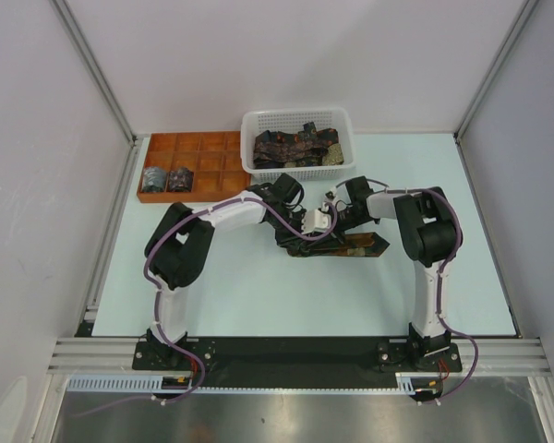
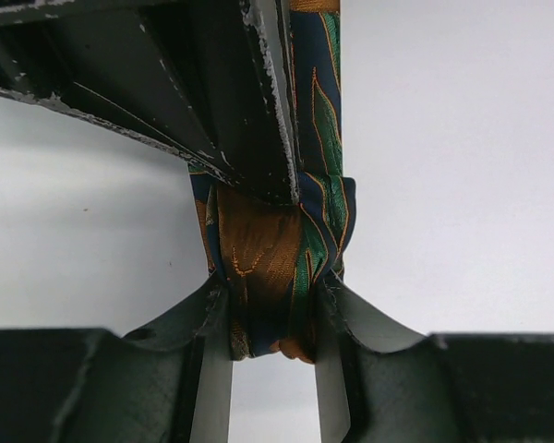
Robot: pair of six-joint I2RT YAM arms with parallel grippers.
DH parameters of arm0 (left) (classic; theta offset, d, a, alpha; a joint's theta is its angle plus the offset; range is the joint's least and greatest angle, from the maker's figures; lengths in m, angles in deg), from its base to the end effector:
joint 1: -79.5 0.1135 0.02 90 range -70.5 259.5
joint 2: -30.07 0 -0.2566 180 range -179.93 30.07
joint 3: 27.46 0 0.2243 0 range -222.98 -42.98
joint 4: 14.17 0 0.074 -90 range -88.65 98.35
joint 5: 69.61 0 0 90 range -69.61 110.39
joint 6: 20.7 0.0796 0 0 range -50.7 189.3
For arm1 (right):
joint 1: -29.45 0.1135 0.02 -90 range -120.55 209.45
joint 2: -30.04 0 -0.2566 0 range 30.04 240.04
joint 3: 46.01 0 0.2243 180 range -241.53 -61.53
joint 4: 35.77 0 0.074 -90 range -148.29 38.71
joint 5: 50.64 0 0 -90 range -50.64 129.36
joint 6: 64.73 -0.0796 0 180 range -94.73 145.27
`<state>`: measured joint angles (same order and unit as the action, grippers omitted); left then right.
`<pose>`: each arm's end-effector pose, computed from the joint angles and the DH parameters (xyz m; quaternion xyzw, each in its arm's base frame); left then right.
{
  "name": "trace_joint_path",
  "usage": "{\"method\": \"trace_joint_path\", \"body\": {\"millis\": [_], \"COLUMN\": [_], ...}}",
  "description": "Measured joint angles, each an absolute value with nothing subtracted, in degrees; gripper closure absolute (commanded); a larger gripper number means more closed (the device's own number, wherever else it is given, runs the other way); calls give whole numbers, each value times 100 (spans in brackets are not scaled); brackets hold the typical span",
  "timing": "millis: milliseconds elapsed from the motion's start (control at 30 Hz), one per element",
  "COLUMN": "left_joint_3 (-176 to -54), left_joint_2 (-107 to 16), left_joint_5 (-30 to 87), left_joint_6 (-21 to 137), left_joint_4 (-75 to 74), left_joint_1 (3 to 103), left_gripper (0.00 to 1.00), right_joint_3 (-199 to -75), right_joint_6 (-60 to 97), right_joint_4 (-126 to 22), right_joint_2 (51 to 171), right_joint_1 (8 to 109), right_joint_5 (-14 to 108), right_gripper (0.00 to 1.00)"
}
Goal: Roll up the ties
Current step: Roll the tie at the center of the board.
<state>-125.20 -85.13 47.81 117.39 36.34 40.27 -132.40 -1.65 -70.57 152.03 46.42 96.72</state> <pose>0.2847 -0.2798 0.1443 0.6911 0.6586 -0.2176 0.2030 0.3415 0.1743 0.0904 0.0064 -0.8683 -0.4945 0.0382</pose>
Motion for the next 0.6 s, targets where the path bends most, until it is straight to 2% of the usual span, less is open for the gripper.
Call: {"method": "trace_joint_path", "body": {"millis": [367,467,500,600], "left_joint_3": [-12530,-12537,-12541,-12541], "left_joint_2": [-8513,-8513,-8513,-8513], "left_joint_5": [4705,4674,4652,4628], "left_joint_6": [11737,11737,11737,11737], "left_joint_4": [3644,3647,3653,3658], "left_joint_1": [3995,3995,3995,3995], "left_gripper": [79,79,77,71], "right_joint_3": [-13082,-13076,-13076,-13078], "right_joint_6": [-252,-326,-350,-346], "right_joint_4": [-6745,-6640,-6607,-6609], "right_joint_2": [15031,15031,15033,15037], "right_joint_1": [4642,4660,4664,4692], "right_joint_5": [9530,9530,9528,9480], "right_gripper": [81,91,99,100]}}
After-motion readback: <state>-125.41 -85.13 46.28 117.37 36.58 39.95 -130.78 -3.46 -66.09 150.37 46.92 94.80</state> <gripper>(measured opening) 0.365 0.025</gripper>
